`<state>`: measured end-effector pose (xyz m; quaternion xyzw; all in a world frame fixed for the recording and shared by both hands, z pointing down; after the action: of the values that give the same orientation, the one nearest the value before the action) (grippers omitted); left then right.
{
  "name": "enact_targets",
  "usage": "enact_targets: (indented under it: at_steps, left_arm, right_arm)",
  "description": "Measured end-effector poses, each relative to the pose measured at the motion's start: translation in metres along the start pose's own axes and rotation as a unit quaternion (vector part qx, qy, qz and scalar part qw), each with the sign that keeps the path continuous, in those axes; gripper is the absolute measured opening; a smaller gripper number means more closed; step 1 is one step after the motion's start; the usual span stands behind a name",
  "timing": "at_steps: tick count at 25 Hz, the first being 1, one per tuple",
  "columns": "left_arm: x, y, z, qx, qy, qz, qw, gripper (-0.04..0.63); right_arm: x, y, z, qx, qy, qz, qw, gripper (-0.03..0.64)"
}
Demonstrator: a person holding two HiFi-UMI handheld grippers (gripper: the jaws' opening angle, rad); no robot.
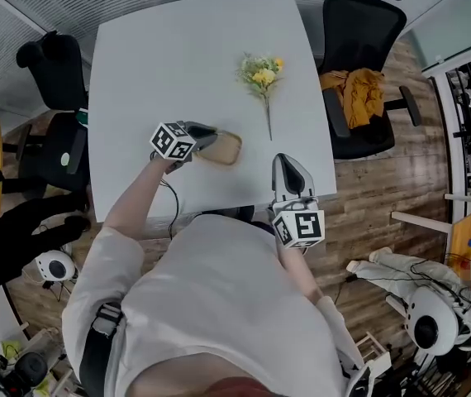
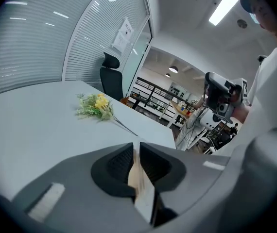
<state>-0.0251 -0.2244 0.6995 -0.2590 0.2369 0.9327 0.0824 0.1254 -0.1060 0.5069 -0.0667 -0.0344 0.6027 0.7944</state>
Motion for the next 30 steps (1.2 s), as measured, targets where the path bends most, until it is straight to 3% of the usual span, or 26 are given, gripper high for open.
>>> enact_targets:
  at_steps: [5, 9, 17, 22, 24, 27, 30]
  left_arm:
    - [0.007, -0.02, -0.007, -0.025, -0.009, -0.01, 0.9996, 0.049]
    - [0.018, -0.037, -0.015, -0.038, -0.043, -0.024, 0.9981, 0.049]
    - [0.047, -0.068, -0.032, -0.063, -0.118, -0.119, 0.9838, 0.048]
    - [0.084, -0.079, -0.053, -0.076, -0.179, -0.19, 0.9624, 0.048]
    - [0.1, -0.083, -0.062, -0.094, -0.192, -0.232, 0.9488, 0.049]
    - [0.123, -0.089, -0.074, -0.093, -0.227, -0.289, 0.9253, 0.049]
    - [0.139, -0.097, -0.086, -0.089, -0.266, -0.309, 0.909, 0.049]
  right_arm:
    - [0.003, 0.001, -0.002, 0.0, -0.005, -0.007, 1.0, 0.008]
    - [0.003, 0.002, -0.005, 0.0, -0.012, -0.013, 1.0, 0.008]
    - [-0.002, 0.003, -0.012, 0.0, -0.02, -0.029, 0.999, 0.008]
    - [-0.009, 0.01, -0.014, 0.007, -0.017, -0.038, 0.999, 0.008]
    - [-0.012, 0.012, -0.016, 0.002, -0.015, -0.043, 0.999, 0.008]
    - [-0.018, 0.016, -0.024, 0.001, -0.019, -0.052, 0.998, 0.008]
    - [-0.024, 0.02, -0.033, 0.011, -0.025, -0.064, 0.998, 0.008]
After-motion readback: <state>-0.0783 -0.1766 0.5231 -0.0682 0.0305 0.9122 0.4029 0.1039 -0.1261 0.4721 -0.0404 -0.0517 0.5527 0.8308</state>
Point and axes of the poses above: the fingertips, and each gripper's own axes: x backward along the fingers, y to its left, z out of its underside, the point moved 2 cm from there along x, backward along the fingers, and after that the axes turned 5 degrees about -y, right-handed, at the moved point
